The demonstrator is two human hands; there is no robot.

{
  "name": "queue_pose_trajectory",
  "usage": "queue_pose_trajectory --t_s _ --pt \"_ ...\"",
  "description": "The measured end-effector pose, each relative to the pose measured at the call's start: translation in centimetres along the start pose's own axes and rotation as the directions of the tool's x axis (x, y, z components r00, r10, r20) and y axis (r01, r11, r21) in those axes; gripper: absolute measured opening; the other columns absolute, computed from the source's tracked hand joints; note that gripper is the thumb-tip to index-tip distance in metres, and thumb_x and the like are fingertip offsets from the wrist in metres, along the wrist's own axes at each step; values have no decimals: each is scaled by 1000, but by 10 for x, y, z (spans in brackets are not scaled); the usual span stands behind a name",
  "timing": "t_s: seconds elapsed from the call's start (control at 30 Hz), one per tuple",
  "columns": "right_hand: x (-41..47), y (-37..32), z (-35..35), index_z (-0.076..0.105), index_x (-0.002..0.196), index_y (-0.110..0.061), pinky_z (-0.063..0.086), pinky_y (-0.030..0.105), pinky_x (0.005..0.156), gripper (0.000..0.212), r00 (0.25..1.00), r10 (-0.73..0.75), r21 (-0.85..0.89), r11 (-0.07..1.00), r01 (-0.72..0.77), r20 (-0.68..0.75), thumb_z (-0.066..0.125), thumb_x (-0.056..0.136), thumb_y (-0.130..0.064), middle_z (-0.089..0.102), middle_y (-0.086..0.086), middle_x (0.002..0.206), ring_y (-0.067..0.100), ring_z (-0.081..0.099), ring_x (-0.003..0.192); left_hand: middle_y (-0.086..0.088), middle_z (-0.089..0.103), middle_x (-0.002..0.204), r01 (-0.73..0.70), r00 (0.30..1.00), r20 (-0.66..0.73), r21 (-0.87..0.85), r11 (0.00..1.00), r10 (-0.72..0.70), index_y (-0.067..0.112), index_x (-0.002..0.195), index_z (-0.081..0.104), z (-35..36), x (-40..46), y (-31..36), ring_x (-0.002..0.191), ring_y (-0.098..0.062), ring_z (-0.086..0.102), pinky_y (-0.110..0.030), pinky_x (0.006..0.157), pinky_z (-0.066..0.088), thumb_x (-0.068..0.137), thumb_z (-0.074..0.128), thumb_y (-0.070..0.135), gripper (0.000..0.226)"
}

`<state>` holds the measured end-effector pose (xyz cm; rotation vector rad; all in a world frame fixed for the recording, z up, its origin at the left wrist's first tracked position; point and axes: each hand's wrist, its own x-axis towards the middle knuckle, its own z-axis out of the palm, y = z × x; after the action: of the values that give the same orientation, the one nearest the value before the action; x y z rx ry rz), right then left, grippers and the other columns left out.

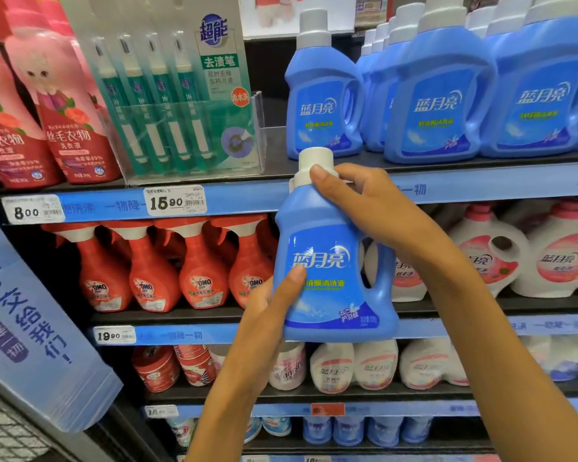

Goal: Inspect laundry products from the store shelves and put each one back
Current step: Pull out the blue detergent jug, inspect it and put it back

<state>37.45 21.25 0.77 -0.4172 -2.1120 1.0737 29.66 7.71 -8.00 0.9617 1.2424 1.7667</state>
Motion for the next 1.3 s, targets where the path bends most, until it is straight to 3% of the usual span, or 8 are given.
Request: queue_pose_trajectory --t_s 0.07,0.23,0.33,0.47,0.7,0.87,1.0,1.3 --pt "1 0 -2 64 82 -6 45 32 72 41 999 41 61 997 -41 5 52 94 -43 62 4 78 13 56 73 -4 73 108 -21 1000 18 -36 999 22 28 104 73 1 -1 3 99 -19 70 -24 74 56 79 60 53 38" --pt "-6 5 -13 69 73 -23 45 15 52 28 979 92 415 895 -161 181 54 93 -35 67 -6 68 6 62 60 -2 70 117 -22 995 92 -203 979 41 32 113 70 3 -5 16 106 -20 67 -39 72 59 87 54 58 39" --pt "-7 7 -16 70 73 -24 44 21 57 24 963 165 518 816 -256 215 58 90 -36 64 -4 71 9 58 62 -2 72 113 2 992 125 -235 972 28 32 108 72 -1 -5 23 101 -21 69 -44 68 59 84 49 56 41" --pt "-7 11 -13 66 83 -17 43 34 79 18 957 245 604 743 -288 155 57 91 -31 62 4 83 17 57 81 -2 75 100 5 990 140 -245 969 31 32 95 77 -2 -9 30 88 -18 73 -35 55 58 82 46 50 38" --pt "-7 10 -18 69 82 -14 46 35 76 27 946 224 523 791 -318 236 53 94 -33 69 7 81 19 63 75 -6 72 111 63 986 163 -237 970 -24 27 106 74 0 -10 34 95 -21 71 -37 58 58 82 51 56 44" --pt "-7 9 -17 70 87 -14 51 21 59 24 970 87 472 862 -188 227 54 95 -30 70 4 78 13 65 68 -9 73 108 102 981 178 -160 982 -73 17 101 76 6 -6 31 94 -23 72 -35 69 60 75 65 38 35" --pt "-4 12 -14 70 98 -18 53 26 77 21 994 -35 414 910 -13 107 50 97 -26 72 -1 95 11 65 88 -9 70 116 48 991 125 -74 996 -38 10 120 62 4 -2 25 105 -24 68 -31 81 57 80 63 34 47" --pt "-21 19 -13 60 119 -20 48 17 86 34 965 -232 366 893 262 -125 57 86 -29 68 -9 111 3 62 104 -7 67 121 -185 981 75 38 982 182 14 125 58 -12 11 11 116 -24 61 -32 93 52 79 73 21 49"
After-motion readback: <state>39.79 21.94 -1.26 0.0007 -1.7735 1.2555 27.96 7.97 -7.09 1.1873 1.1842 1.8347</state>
